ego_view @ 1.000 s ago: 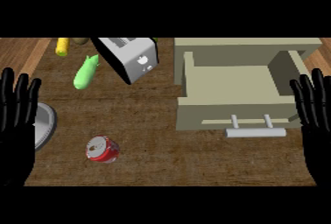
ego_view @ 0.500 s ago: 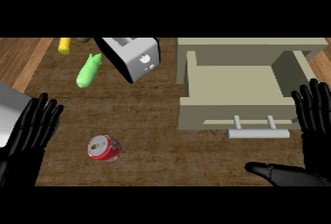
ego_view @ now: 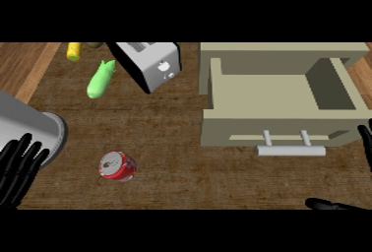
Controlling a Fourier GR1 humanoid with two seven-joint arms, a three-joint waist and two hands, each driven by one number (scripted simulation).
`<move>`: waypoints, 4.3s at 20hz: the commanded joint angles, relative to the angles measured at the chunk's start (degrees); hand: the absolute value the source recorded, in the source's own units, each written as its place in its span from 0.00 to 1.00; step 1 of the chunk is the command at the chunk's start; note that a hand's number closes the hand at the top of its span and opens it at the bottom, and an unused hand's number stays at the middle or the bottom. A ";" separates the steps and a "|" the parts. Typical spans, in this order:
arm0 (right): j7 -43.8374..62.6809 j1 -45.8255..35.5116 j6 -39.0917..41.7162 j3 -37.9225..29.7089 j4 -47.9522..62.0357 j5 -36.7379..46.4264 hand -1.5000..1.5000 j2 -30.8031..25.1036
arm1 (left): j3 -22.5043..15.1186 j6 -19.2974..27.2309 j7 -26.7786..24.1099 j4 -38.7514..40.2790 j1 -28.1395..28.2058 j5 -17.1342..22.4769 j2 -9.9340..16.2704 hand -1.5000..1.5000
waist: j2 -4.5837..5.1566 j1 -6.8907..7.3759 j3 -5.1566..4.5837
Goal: Pick up the can, place it into the drawer and close the drawer
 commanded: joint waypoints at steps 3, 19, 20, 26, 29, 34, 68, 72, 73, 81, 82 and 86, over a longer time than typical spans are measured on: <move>-4.28 3.27 6.25 -7.64 1.65 -6.94 0.00 -2.57 | 2.55 -3.05 0.79 -6.58 6.34 2.27 -0.80 0.00 | -0.01 0.06 0.00; -4.26 10.88 13.67 -14.69 -1.28 -15.24 0.00 -2.74 | 7.05 0.78 12.57 -1.74 -0.90 13.44 -5.77 0.00 | 0.04 -0.46 -0.01; -6.47 10.63 15.04 -16.34 1.03 -15.88 0.00 -3.56 | 8.26 -1.69 10.10 0.65 0.19 16.29 -5.97 0.00 | 0.01 -0.31 -0.02; -6.37 11.59 17.30 -17.55 0.09 -15.52 0.00 -1.75 | 4.66 3.44 15.32 4.79 -8.31 11.49 -7.44 0.00 | 0.11 -0.45 -0.01; -7.12 12.88 19.97 -19.77 0.54 -16.65 0.00 -0.81 | 5.99 1.58 13.02 6.47 -6.75 11.96 -7.98 0.00 | 0.08 -0.33 -0.02; -4.86 8.85 20.03 -21.74 2.40 -16.88 0.00 -2.14 | 1.56 2.69 7.97 11.93 -7.61 4.26 -10.55 0.00 | 0.11 -0.19 -0.02; 0.77 12.72 32.19 -33.95 -2.18 -24.85 0.00 1.66 | 7.04 -0.59 -31.66 62.69 -12.90 -4.20 -7.57 0.00 | 0.11 -0.42 -0.03; -2.09 11.23 33.84 -32.75 -0.18 -21.41 0.00 5.27 | 9.82 -2.18 -32.89 68.95 -16.32 -1.82 -5.90 0.00 | 0.13 -0.38 -0.02; 1.72 9.54 31.35 -35.39 -0.19 -25.95 0.00 -0.02 | 11.29 -3.12 -35.81 75.67 -19.53 -0.94 -5.95 0.00 | 0.19 -0.54 -0.06; 2.36 13.62 32.91 -35.60 -4.98 -27.45 0.00 4.71 | 10.96 -5.45 -37.80 81.26 -22.22 0.00 -5.52 0.00 | 0.11 -0.60 -0.04; 2.18 11.02 32.55 -33.35 -3.36 -23.33 0.00 6.00 | 9.41 -4.33 -33.33 74.77 -20.91 0.23 -6.02 0.00 | 0.10 -0.30 -0.01; 3.14 10.25 32.92 -35.79 -1.39 -25.58 0.00 3.45 | 10.88 -2.96 -38.49 84.81 -26.35 0.67 -8.19 0.00 | 0.15 -0.53 -0.03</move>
